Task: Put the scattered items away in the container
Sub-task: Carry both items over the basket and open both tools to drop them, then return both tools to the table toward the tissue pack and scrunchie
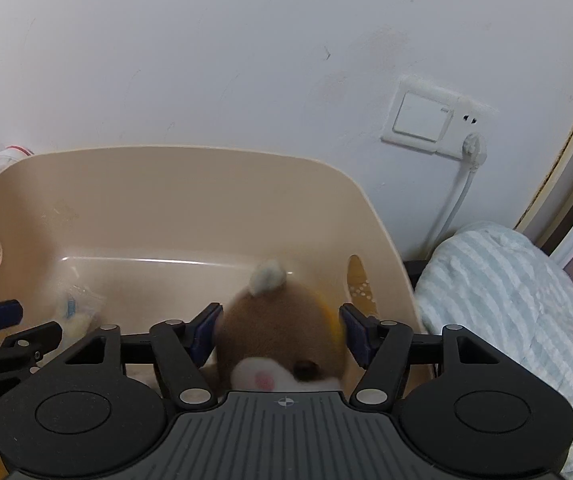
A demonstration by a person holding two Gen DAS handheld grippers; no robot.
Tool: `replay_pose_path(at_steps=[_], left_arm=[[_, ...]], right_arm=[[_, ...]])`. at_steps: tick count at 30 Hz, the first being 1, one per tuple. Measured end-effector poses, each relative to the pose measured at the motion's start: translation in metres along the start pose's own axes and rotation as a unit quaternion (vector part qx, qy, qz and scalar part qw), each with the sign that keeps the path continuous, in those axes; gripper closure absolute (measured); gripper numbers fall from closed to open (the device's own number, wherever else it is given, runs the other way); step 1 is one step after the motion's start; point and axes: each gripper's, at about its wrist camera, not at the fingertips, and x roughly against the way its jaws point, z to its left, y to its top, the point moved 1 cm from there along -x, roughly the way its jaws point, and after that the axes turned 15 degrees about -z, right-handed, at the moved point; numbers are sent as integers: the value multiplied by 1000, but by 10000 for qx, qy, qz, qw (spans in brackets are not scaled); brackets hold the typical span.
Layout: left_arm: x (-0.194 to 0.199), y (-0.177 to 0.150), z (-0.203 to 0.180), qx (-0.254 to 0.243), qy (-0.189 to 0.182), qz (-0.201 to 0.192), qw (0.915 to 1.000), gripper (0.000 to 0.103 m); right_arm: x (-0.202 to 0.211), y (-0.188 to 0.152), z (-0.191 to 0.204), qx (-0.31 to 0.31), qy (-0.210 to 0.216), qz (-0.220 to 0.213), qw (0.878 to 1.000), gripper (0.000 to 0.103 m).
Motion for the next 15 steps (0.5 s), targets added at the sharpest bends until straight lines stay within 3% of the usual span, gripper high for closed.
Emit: replay_pose_path(at_steps=[4, 7, 15], left_arm=[[15, 3, -2, 49, -26, -107, 9999, 52], [31, 7, -4, 65, 40, -249, 9997, 31], [83, 9, 0, 249, 30, -649, 9976, 24]], right_arm=[[19, 5, -1, -29, 0, -163, 9999, 32], [41, 9, -3, -81, -6, -369, 9993, 26], [105, 11, -17, -172, -158, -899, 9957, 16]])
